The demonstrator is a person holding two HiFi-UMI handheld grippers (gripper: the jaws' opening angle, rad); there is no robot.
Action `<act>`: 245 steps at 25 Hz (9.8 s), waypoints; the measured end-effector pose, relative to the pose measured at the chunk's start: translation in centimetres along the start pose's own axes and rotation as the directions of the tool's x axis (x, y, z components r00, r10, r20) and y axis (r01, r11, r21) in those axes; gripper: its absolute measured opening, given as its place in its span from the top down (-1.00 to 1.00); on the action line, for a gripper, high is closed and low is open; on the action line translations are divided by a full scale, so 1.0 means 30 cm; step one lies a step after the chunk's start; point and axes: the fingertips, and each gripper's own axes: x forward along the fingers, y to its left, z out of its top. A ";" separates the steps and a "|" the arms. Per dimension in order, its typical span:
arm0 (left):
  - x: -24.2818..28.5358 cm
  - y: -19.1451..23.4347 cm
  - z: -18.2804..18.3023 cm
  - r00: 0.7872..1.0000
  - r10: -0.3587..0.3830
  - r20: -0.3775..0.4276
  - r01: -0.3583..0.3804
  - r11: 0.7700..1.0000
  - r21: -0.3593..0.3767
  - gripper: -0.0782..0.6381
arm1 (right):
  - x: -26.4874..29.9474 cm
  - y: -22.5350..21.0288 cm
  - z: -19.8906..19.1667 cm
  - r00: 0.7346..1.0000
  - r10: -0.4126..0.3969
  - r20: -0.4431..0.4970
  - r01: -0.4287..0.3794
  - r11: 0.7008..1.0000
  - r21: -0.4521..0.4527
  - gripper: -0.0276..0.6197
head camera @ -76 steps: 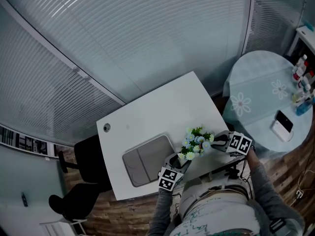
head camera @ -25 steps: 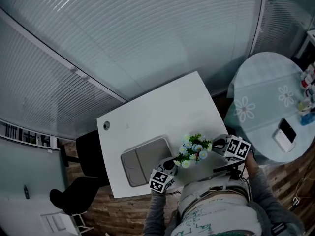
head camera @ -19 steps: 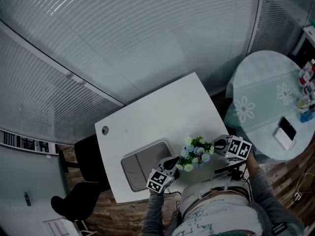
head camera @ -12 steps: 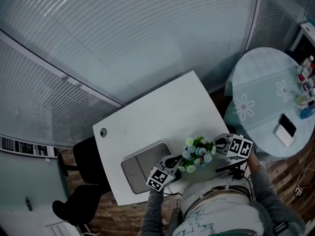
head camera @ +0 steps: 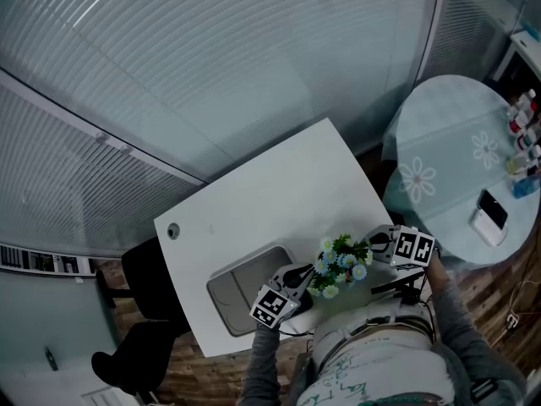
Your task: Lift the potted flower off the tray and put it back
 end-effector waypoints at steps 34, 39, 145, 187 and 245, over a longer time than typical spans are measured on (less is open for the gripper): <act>0.103 -0.054 0.000 0.979 -0.190 -0.075 0.194 0.980 0.042 -0.34 | 0.097 0.057 0.020 0.983 0.143 -0.113 -0.148 0.988 -0.039 -0.12; 0.113 -0.048 0.001 0.979 -0.186 -0.081 0.191 0.980 0.053 -0.35 | 0.105 0.061 0.013 0.980 0.157 -0.123 -0.163 0.986 -0.045 -0.13; -0.067 -0.371 0.456 0.997 -0.008 -0.082 0.019 0.991 0.135 -0.36 | -0.317 0.267 0.322 0.970 0.131 -0.204 -0.182 0.950 -0.253 -0.17; -0.350 -0.215 0.362 0.999 0.038 -0.035 -0.032 0.987 0.157 -0.36 | -0.065 0.340 0.539 0.966 0.095 -0.241 -0.172 0.931 -0.321 -0.17; -0.707 0.062 -0.033 0.994 -0.056 -0.090 0.072 0.982 0.177 -0.36 | 0.503 0.458 0.676 0.963 0.043 -0.267 -0.107 0.967 -0.232 -0.17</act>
